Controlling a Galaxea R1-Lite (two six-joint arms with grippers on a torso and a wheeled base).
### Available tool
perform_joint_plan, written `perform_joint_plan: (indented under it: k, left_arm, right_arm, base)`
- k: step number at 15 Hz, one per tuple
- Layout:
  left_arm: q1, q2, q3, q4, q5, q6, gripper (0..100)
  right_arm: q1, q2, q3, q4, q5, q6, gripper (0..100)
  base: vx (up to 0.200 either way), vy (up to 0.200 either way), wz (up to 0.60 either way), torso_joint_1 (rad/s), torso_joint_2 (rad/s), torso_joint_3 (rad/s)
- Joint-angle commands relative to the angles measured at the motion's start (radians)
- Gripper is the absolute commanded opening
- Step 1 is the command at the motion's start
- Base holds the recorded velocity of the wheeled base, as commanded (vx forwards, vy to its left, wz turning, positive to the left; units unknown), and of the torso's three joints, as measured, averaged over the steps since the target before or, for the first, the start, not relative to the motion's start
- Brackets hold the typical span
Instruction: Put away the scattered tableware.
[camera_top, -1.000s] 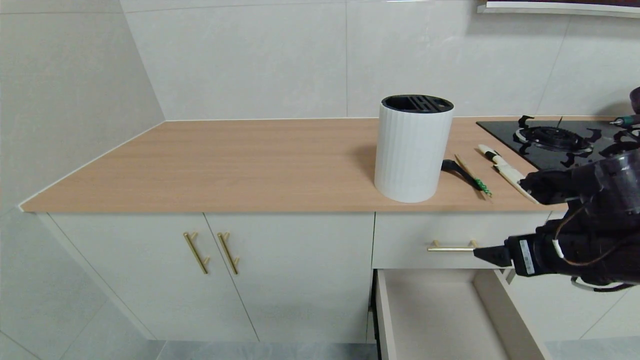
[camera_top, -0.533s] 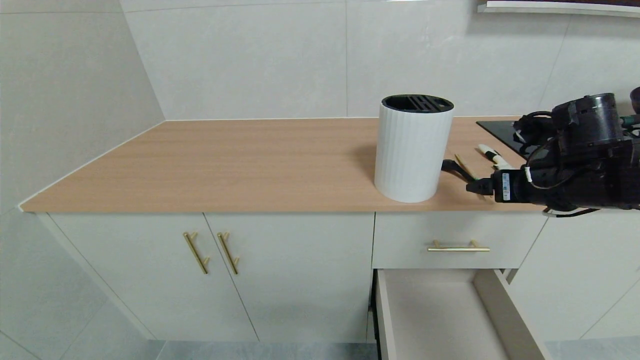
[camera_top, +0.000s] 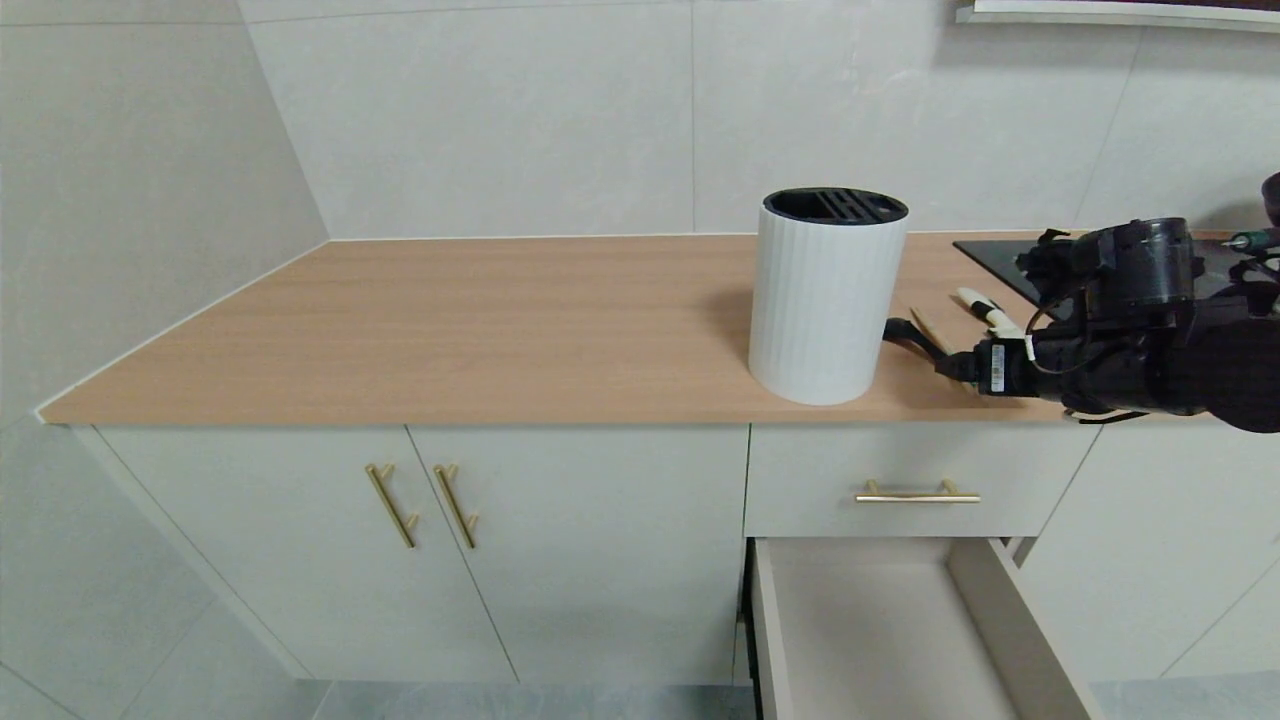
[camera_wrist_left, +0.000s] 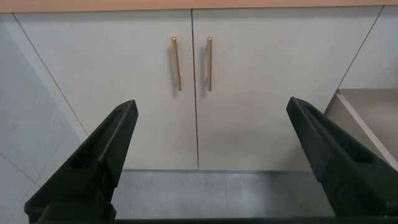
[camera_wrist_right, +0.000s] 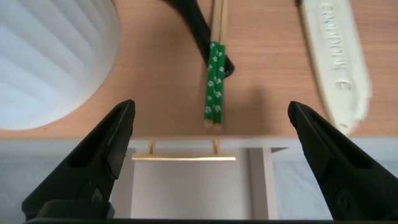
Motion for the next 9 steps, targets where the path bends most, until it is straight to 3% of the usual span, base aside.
perform_joint_plan:
  k: [1,8,9]
  left_arm:
    - [0.000,0.000,0.000,0.000,0.000,0.000,100]
    - [0.000,0.000,0.000,0.000,0.000,0.000,100]
    - [0.000,0.000,0.000,0.000,0.000,0.000,100]
  right_arm:
    - [0.002,0.036,-0.001,-0.009,-0.001,0.000,100]
    - [0.002,0.056,-0.004,-0.013,-0.004,0.002,100]
    - [0.002,0.060,-0.005,-0.013,-0.002,0.002,0]
  base:
    - [0.000,0.000,0.00,0.000,0.00,0.000]
    - [0.000,0.000,0.00,0.000,0.00,0.000]
    - [0.000,0.000,0.00,0.000,0.00,0.000]
